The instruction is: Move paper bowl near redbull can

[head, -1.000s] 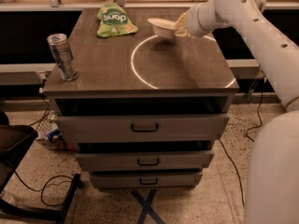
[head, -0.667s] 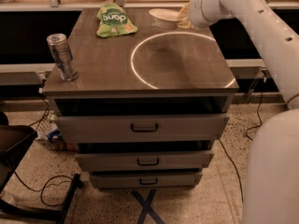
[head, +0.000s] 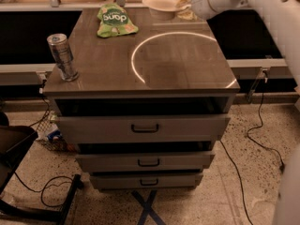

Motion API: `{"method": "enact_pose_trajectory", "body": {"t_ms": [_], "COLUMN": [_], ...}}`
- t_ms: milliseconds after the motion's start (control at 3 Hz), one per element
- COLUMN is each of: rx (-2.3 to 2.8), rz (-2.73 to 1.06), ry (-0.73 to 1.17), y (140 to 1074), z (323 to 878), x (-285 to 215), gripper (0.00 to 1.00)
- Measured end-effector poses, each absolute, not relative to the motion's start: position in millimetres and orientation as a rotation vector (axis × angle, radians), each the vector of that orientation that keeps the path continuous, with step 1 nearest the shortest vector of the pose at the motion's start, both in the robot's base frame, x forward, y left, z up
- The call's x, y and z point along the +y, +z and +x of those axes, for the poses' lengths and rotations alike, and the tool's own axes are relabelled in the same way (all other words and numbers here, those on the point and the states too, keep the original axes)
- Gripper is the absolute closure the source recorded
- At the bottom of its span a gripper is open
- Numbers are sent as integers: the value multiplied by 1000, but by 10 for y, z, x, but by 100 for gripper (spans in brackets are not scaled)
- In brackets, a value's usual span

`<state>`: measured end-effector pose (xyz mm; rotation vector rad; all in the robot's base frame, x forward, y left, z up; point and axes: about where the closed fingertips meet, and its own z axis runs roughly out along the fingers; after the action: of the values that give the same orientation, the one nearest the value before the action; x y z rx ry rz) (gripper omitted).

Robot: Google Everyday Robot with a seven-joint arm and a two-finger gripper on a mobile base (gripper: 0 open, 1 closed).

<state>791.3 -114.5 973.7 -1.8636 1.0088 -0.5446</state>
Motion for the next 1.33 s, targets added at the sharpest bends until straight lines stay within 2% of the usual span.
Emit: {"method": "enact_pose_trajectory", "body": {"t_ms": [667,1333], "rx": [778,703], "rz": [-1887,-1902], "ry": [-464,-215], "y": [9932,9703], "z": [7155,6619], "x": [-648,-133], "gripper": [100,100]}}
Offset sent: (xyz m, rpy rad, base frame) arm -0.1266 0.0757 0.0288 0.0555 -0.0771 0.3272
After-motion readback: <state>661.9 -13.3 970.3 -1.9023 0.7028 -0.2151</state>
